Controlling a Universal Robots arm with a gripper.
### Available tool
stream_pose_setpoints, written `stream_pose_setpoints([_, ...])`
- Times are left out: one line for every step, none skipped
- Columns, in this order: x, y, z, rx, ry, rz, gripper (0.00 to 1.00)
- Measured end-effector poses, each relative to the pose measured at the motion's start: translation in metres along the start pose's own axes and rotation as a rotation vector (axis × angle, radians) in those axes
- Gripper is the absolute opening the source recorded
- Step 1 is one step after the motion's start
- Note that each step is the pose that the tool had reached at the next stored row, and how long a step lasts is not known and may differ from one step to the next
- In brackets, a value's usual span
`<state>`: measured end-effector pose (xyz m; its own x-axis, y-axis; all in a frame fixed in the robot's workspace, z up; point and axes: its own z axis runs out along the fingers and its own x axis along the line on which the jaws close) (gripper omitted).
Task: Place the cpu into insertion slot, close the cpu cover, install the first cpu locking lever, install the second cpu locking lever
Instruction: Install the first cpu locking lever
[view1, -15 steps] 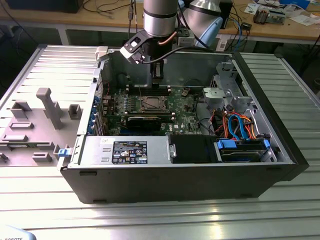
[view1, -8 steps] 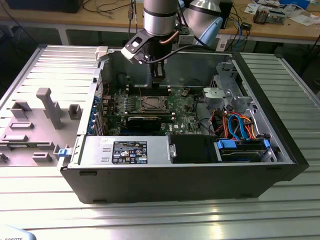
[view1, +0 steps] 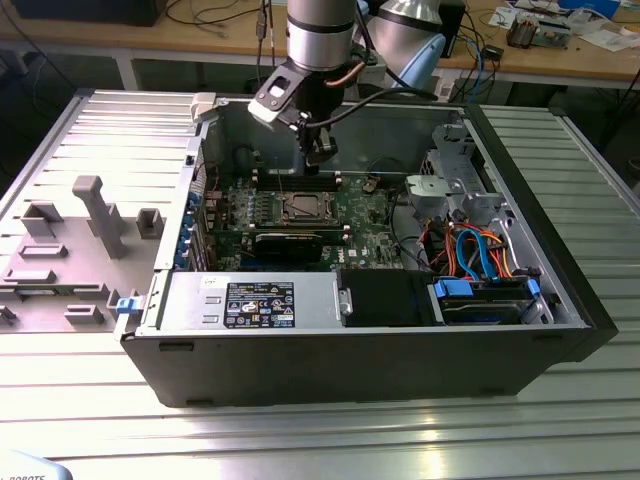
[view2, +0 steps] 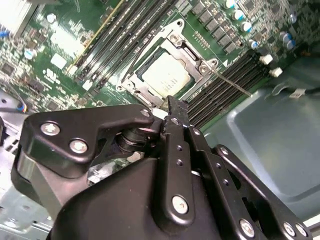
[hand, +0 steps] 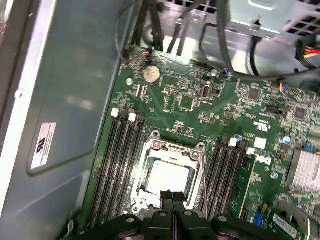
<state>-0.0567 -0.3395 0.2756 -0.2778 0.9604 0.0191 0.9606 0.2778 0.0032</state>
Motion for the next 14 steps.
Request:
stream_pose_setpoints([0.0000, 0.0000, 0.0000, 0.0001, 0.0000, -0.008, 0.11])
stream_pose_setpoints([0.0000, 0.0000, 0.0000, 0.0003, 0.0000, -0.015, 0.11])
stream_pose_setpoints([0.0000, -0.0001, 0.0000, 0.0005, 0.0001, -0.027, 0.11])
stream_pose_setpoints([-0.0001, -0.0001, -0.0001, 0.0009, 0.0001, -0.045, 0.11])
stream_pose_setpoints([-0.0001, -0.0001, 0.0000, 0.0011, 0.0001, -0.053, 0.11])
stream_pose_setpoints([-0.0001, -0.0001, -0.0001, 0.0013, 0.0001, -0.062, 0.11])
stream_pose_setpoints([-0.0001, -0.0001, -0.0001, 0.0017, 0.0001, -0.083, 0.11])
stream_pose_setpoints([-0.0001, -0.0001, 0.0000, 0.0019, 0.0002, -0.098, 0.11])
stream_pose_setpoints([-0.0001, -0.0001, 0.0000, 0.0023, 0.0003, -0.117, 0.11])
stream_pose_setpoints([-0.0001, -0.0001, 0.0000, 0.0027, 0.0003, -0.136, 0.11])
stream_pose_setpoints([-0.0001, -0.0001, 0.0000, 0.0030, 0.0004, -0.154, 0.11])
stream_pose_setpoints([-0.0001, -0.0001, 0.0000, 0.0032, 0.0004, -0.167, 0.11])
stream_pose_setpoints([-0.0001, -0.0001, 0.0000, 0.0034, 0.0005, -0.177, 0.11])
stream_pose_setpoints([-0.0001, -0.0001, 0.0000, 0.0038, 0.0005, -0.194, 0.11])
